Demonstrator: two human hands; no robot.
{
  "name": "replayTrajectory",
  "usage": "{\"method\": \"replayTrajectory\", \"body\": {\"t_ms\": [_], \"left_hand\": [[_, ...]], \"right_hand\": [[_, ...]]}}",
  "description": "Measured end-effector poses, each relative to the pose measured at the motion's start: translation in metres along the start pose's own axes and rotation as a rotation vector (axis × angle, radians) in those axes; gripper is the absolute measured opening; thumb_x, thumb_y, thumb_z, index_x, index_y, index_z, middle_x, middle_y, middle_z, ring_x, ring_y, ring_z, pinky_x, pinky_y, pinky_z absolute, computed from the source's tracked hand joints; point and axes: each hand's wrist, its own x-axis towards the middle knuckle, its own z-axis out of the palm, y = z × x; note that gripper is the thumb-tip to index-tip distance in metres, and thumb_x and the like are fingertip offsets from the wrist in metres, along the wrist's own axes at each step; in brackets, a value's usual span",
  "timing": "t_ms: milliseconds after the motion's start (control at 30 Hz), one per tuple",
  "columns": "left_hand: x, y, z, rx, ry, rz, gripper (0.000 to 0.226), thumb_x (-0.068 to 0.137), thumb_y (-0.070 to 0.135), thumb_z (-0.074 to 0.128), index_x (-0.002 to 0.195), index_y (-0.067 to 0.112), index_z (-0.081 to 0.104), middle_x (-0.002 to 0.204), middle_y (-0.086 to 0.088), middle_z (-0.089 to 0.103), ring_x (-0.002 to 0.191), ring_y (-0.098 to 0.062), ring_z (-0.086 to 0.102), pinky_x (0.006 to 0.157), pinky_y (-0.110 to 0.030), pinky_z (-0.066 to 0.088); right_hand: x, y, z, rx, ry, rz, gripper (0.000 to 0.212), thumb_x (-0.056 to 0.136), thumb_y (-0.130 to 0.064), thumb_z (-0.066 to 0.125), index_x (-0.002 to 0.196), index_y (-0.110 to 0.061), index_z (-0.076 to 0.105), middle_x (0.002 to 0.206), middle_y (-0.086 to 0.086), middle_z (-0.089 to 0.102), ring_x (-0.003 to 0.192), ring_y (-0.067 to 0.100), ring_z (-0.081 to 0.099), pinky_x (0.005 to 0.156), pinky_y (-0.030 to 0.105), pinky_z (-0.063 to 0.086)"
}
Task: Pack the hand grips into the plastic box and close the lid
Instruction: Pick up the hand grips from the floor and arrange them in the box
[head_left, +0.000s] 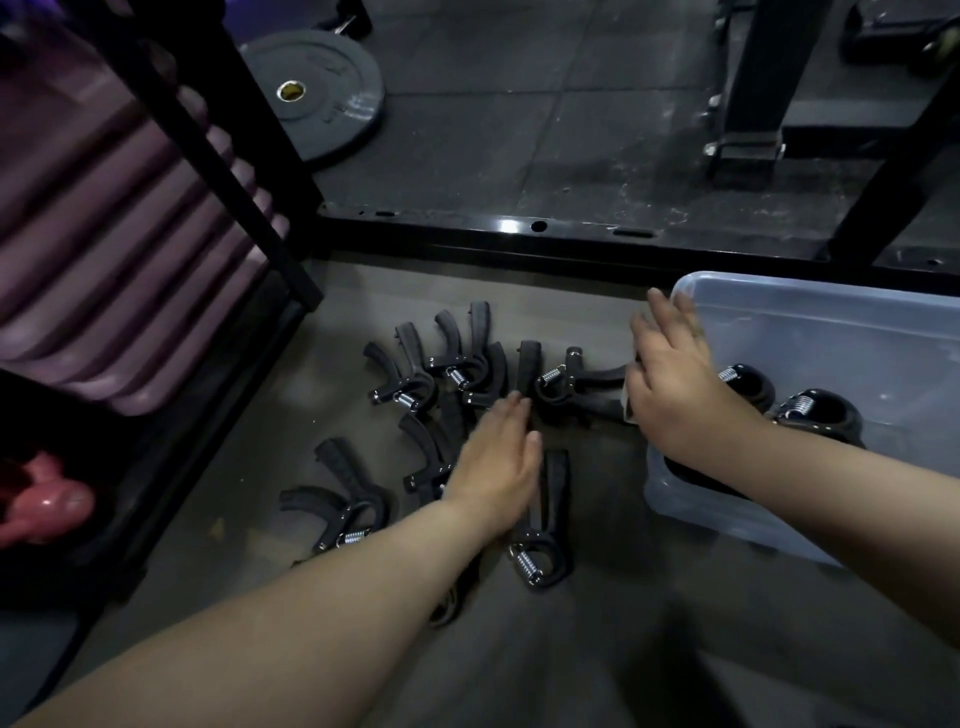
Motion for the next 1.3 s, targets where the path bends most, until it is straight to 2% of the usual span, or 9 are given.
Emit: {"method": "replayTrajectory", "body": {"t_ms": [100, 233, 400, 600, 767, 833, 933, 1200, 1300], "left_hand": [[0.008, -0.036, -0.013, 0.118, 0.105, -0.237, 0.053, 0.098, 0.026, 0.045, 0.149, 0.012, 0.037, 0.158, -0.01, 0.028, 0.146, -0.025, 0.022, 0.12, -0.032, 0.014], [0.012, -0.064, -0.031, 0.175, 0.049, -0.478, 0.043, 0.094, 0.028, 0.045, 0.135, 0.02, 0.055, 0.157, -0.001, 0.032, 0.143, -0.025, 0.025, 0.115, -0.042, 0.024], [0.002, -0.084, -0.044, 0.484, -0.089, -0.187, 0.048, 0.087, 0.018, 0.05, 0.134, 0.028, 0.054, 0.151, 0.008, 0.038, 0.14, -0.022, 0.027, 0.114, -0.036, 0.018], [-0.003, -0.096, -0.062, 0.597, -0.097, -0.002, 0.042, 0.083, 0.021, 0.06, 0.122, 0.036, 0.06, 0.13, 0.011, 0.05, 0.133, -0.017, 0.034, 0.116, -0.037, 0.011], [-0.017, -0.104, -0.067, 0.719, -0.037, 0.179, 0.038, 0.084, 0.02, 0.061, 0.121, 0.029, 0.059, 0.125, 0.006, 0.054, 0.133, -0.022, 0.039, 0.115, -0.037, 0.009], [-0.023, -0.107, -0.073, 0.751, -0.04, 0.176, 0.041, 0.087, 0.018, 0.058, 0.126, 0.028, 0.054, 0.133, 0.008, 0.048, 0.138, -0.02, 0.033, 0.114, -0.034, 0.006], [-0.029, -0.107, -0.076, 0.783, -0.184, 0.099, 0.068, 0.081, 0.008, 0.057, 0.142, 0.028, 0.036, 0.144, 0.008, 0.038, 0.137, -0.017, 0.032, 0.114, -0.032, 0.017], [-0.032, -0.101, -0.069, 0.767, -0.267, -0.002, 0.04, 0.094, 0.029, 0.055, 0.133, 0.029, 0.047, 0.127, 0.002, 0.046, 0.123, -0.023, 0.042, 0.105, -0.034, 0.03], [-0.037, -0.102, -0.069, 0.847, -0.226, 0.096, 0.038, 0.094, 0.025, 0.052, 0.131, 0.029, 0.046, 0.126, 0.003, 0.045, 0.123, -0.022, 0.043, 0.102, -0.033, 0.031]], "right_hand": [[-0.001, 0.0, -0.002, 0.012, -0.008, -0.002, 0.055, 0.098, -0.009, 0.04, 0.151, -0.003, 0.025, 0.162, 0.007, 0.001, 0.148, 0.02, -0.013, 0.114, 0.025, -0.007], [-0.003, 0.0, -0.001, 0.038, -0.001, -0.001, 0.054, 0.098, -0.01, 0.04, 0.151, -0.004, 0.026, 0.162, 0.004, 0.002, 0.148, 0.016, -0.013, 0.114, 0.025, -0.006], [-0.004, 0.0, -0.003, 0.043, -0.001, -0.006, 0.054, 0.099, -0.011, 0.039, 0.151, -0.004, 0.025, 0.162, 0.003, 0.002, 0.148, 0.015, -0.013, 0.111, 0.021, -0.008], [-0.004, 0.001, -0.003, 0.029, -0.003, -0.021, 0.053, 0.099, -0.009, 0.04, 0.15, -0.002, 0.026, 0.162, 0.006, 0.003, 0.148, 0.018, -0.012, 0.111, 0.023, -0.007], [-0.004, 0.001, -0.002, 0.021, 0.01, -0.019, 0.052, 0.098, -0.008, 0.041, 0.149, 0.0, 0.028, 0.162, 0.008, 0.006, 0.148, 0.02, -0.01, 0.112, 0.023, -0.007], [-0.004, 0.001, -0.003, 0.015, 0.003, -0.016, 0.052, 0.098, -0.009, 0.041, 0.149, 0.0, 0.028, 0.162, 0.008, 0.006, 0.148, 0.02, -0.011, 0.112, 0.023, -0.007], [-0.003, 0.0, -0.003, 0.01, -0.001, -0.005, 0.052, 0.099, -0.01, 0.039, 0.149, -0.002, 0.028, 0.162, 0.006, 0.006, 0.148, 0.018, -0.011, 0.112, 0.023, -0.006], [-0.003, -0.001, -0.003, 0.003, 0.009, 0.002, 0.052, 0.099, -0.01, 0.039, 0.149, -0.001, 0.029, 0.162, 0.007, 0.007, 0.148, 0.019, -0.01, 0.11, 0.02, -0.009], [-0.004, 0.0, -0.004, 0.014, 0.008, 0.002, 0.052, 0.098, -0.009, 0.038, 0.149, -0.001, 0.028, 0.162, 0.007, 0.006, 0.148, 0.019, -0.011, 0.111, 0.021, -0.007]]}}
